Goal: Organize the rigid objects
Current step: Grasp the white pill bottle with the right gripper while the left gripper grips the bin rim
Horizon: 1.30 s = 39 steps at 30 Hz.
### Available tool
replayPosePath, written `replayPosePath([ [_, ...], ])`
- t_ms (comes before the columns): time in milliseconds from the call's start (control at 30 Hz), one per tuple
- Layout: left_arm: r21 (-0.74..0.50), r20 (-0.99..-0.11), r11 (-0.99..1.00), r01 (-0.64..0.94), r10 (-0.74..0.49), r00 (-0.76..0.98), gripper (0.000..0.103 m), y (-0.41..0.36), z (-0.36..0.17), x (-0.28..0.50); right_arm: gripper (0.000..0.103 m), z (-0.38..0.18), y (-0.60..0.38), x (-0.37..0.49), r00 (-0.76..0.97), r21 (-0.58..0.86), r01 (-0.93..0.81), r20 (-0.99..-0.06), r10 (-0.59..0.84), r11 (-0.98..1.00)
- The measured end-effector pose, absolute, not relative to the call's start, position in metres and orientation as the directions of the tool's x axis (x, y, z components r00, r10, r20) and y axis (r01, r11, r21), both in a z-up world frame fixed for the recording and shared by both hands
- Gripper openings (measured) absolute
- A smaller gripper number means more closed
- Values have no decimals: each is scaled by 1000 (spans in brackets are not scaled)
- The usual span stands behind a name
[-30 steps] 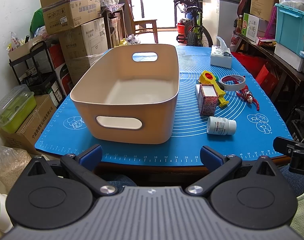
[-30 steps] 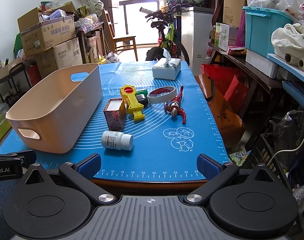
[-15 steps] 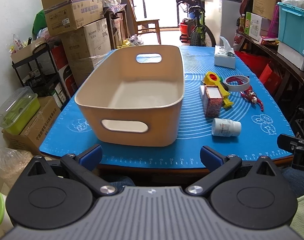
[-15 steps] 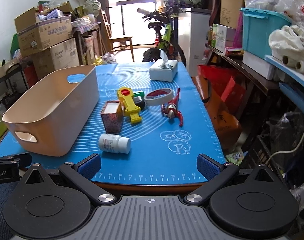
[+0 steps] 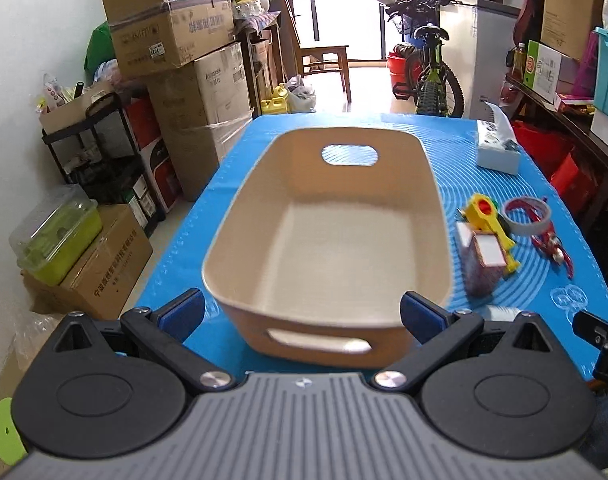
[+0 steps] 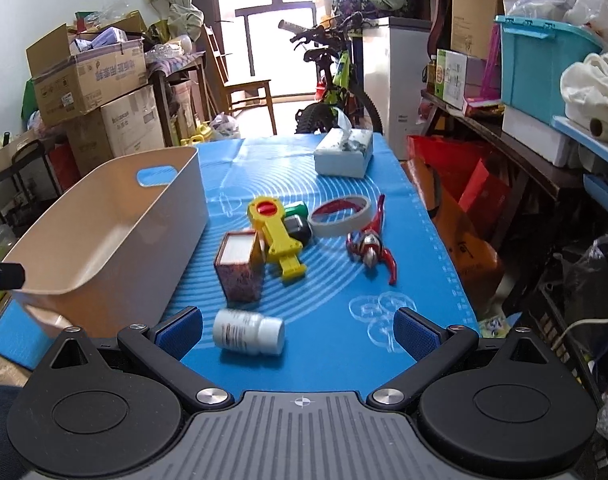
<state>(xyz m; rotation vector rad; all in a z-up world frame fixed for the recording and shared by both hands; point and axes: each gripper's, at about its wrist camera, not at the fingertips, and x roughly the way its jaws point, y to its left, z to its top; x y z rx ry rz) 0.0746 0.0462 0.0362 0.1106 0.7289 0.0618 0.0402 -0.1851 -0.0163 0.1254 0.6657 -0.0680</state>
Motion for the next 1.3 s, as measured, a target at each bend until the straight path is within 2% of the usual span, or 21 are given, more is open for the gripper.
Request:
replayPosePath([
  [300,101,-709,993,-54,110,697,102,92,27,136,101,-33,-166,87,756,81,100,-654,-23,992],
  [433,153,-689,987,-57,148,709,102,101,29,155,101,-50,-160,101,723,83,109,-691,-22,991],
  [767,137,-778,988,-65,148,611,100,113,4,199,101,-89,-144,130,649,52,130,-760,-45,990],
  [800,134,-781,989,-65,146,608,96,115,1,201,101,-91,-142,131,644,44,128,-764,-49,991],
  [833,126,-787,990,-69,142,600,83,118,-1,202,101,-93,-140,133,639,31,126,-767,-57,992],
  [900,116,-801,990,-81,142,582,77,124,-4,205,101,-97,-138,137,633,14,125,-771,-69,992],
  [1000,103,-814,992,-75,127,567,74,130,-7,207,100,-101,-137,140,629,21,145,-773,-76,989],
  [1100,91,-826,994,-63,111,553,62,133,-10,210,96,-103,-136,142,624,22,163,-777,-86,986],
  [1200,74,-840,996,-51,89,536,43,133,-16,213,92,-106,-135,142,614,24,171,-784,-87,985],
  [1267,51,-850,998,-47,68,523,23,134,-18,214,90,-105,-135,140,624,28,179,-776,-91,983],
  [1300,48,-852,998,-44,64,519,22,134,-19,214,89,-105,-134,140,628,25,180,-772,-95,983],
])
